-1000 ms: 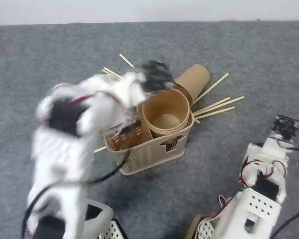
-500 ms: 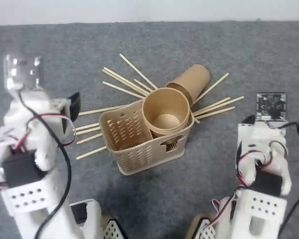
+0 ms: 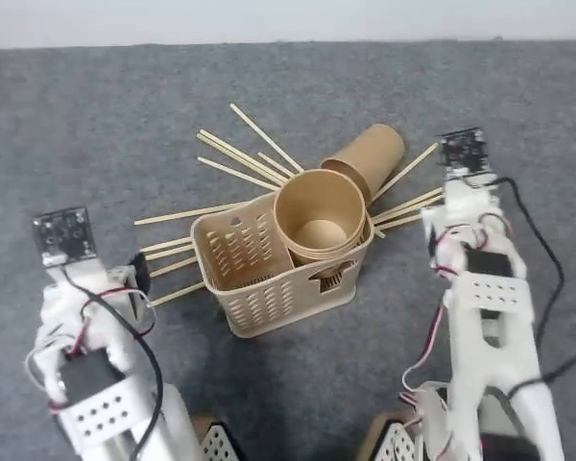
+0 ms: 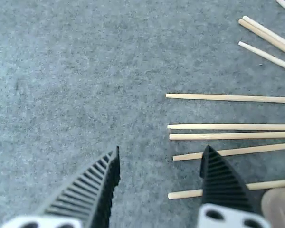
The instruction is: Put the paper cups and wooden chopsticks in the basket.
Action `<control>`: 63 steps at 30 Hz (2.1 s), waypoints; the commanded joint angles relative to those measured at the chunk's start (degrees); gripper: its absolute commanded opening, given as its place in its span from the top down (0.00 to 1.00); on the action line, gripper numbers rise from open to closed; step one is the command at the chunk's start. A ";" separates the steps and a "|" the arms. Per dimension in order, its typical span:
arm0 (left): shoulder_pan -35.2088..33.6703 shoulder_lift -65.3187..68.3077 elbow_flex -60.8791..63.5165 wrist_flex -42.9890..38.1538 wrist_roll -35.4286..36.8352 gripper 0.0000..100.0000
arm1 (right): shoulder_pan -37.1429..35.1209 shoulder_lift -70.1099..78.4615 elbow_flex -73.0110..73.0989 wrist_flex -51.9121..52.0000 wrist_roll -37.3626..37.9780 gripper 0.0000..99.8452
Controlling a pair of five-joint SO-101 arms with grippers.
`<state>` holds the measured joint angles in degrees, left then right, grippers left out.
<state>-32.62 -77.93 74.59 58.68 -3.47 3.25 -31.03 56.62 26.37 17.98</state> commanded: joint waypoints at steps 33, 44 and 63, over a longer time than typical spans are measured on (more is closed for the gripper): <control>-0.70 -5.10 8.13 -4.04 0.62 0.74 | -13.85 20.62 -17.41 -7.16 3.16 0.82; -0.62 -4.92 8.31 -3.87 0.62 0.74 | -16.84 10.95 -12.40 -3.12 1.14 0.82; -0.53 -4.92 8.31 -3.87 0.62 0.74 | -18.59 17.19 -15.82 -2.24 -0.62 0.82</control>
<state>-32.79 -82.42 83.03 55.87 -3.47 -14.59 -16.00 44.66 24.97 18.07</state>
